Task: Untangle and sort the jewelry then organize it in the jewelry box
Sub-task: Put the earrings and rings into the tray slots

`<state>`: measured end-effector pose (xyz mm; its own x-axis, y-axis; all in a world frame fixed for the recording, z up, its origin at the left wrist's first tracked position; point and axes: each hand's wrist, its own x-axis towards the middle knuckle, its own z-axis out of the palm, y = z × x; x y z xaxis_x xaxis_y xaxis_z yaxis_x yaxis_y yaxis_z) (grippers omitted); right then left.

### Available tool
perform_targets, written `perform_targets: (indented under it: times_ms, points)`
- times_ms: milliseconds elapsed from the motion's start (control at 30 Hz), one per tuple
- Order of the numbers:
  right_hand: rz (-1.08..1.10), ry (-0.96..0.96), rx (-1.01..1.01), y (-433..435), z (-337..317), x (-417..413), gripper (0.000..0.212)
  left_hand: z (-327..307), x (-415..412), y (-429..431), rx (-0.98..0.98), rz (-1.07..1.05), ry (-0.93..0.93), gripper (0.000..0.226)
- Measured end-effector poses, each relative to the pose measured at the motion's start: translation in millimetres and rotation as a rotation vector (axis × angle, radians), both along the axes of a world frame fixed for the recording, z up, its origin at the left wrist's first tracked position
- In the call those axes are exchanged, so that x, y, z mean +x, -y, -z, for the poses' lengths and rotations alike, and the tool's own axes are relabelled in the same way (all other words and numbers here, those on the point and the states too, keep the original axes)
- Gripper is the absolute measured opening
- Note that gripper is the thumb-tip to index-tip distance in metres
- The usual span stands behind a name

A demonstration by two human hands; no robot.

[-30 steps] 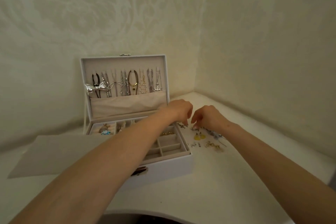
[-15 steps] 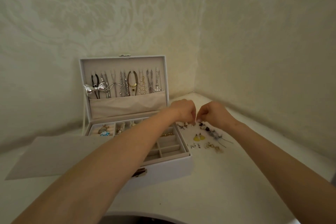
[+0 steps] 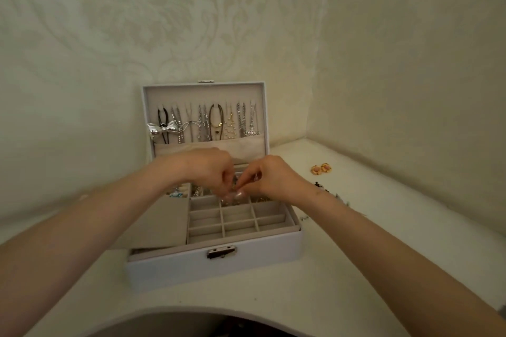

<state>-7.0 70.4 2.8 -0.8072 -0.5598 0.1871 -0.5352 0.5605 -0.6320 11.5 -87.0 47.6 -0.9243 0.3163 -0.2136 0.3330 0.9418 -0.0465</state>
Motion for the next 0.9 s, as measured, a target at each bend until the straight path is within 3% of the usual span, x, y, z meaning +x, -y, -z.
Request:
perform_targets:
  times_ms: [133, 267, 333, 433, 567, 900]
  points:
    - [0.230, -0.064, -0.109, -37.9, -10.4, -26.2, 0.010, -5.7, -12.4, -9.7, 0.230, -0.005, -0.126, 0.004]
    - [0.393, -0.022, 0.175, -77.9, 1.3, -59.6, 0.017, 0.6, -38.0, -48.0, 0.347, 0.065, -0.277, 0.011]
    - [0.399, 0.029, 0.295, -84.0, 12.9, -67.5, 0.023, 12.6, -53.6, -69.6, 0.278, 0.096, -0.258, 0.015]
    - [0.407, 0.002, 0.338, -79.9, 26.8, -74.1, 0.022, 28.5, -71.1, -99.3, -0.034, 0.096, -0.305, 0.029]
    - [0.493, -0.021, 0.390, -63.8, 37.7, -79.1, 0.021, 42.4, -77.3, -123.7, -0.293, 0.099, -0.441, 0.022]
    - [0.513, -0.008, 0.360, -59.7, 38.7, -79.4, 0.012, 54.2, -82.5, -123.7, -0.204, 0.040, -0.216, 0.025]
